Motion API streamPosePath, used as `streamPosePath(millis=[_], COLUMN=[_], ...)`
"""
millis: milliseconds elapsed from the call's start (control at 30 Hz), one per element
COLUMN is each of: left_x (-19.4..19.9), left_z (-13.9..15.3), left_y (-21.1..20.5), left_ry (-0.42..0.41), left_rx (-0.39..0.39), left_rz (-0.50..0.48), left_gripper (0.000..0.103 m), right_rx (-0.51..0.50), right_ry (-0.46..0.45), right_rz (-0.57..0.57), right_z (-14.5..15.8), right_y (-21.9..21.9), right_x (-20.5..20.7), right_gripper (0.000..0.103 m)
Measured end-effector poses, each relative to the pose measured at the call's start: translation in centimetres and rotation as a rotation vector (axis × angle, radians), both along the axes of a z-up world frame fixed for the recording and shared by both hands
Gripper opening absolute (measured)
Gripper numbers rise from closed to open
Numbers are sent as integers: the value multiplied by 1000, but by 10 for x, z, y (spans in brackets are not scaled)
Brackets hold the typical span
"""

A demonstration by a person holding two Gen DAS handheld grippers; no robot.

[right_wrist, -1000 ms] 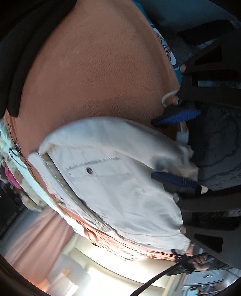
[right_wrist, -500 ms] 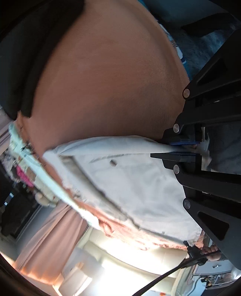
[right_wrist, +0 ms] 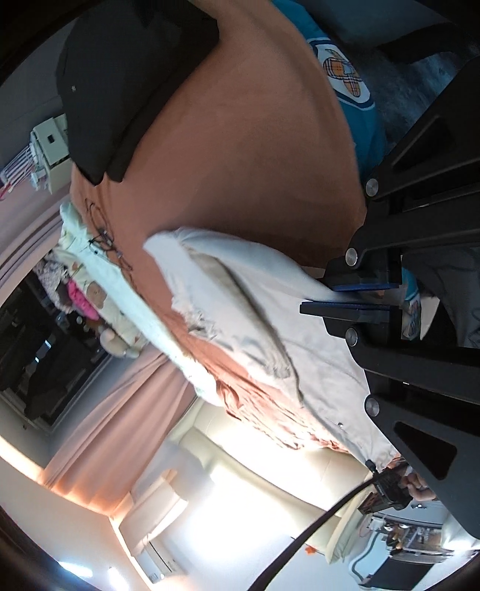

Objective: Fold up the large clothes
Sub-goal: 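Grasp the jacket hem with both tools and fold it up toward the collar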

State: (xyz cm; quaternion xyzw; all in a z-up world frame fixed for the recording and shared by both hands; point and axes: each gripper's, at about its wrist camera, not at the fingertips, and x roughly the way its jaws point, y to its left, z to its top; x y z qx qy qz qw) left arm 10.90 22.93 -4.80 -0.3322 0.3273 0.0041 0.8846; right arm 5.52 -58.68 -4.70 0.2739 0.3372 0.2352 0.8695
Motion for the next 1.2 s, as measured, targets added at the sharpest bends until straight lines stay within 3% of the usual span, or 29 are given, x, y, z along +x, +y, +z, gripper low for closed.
streamPosePath(millis=[300,433,633,767,1000,1200], left_x=[-70,-80,-52,-22,37,92], left_z=[21,19,32,63,111,131], left_y=[-2,-3,-3,1,6,11], left_ry=[-46,-35,-45,-79,-127,-127], left_rx=[-48,-52,-42,4,58,98], left_rz=[-17,-19,-13,-17,-1,19], left_gripper=[3,3,3,3,3,3], right_rx=[61,35,7,-25,-76,-113], right_ry=[-33,-29,-47,-83,-173,-185], right_rz=[21,15,7,7,1,-32], right_z=[-14,-24,-6,19,65,72], right_y=[-29,-28,-19,-12,11,27], right_x=[-44,-36,-17,2,58,114], right_gripper=[1,1,1,1,1,1])
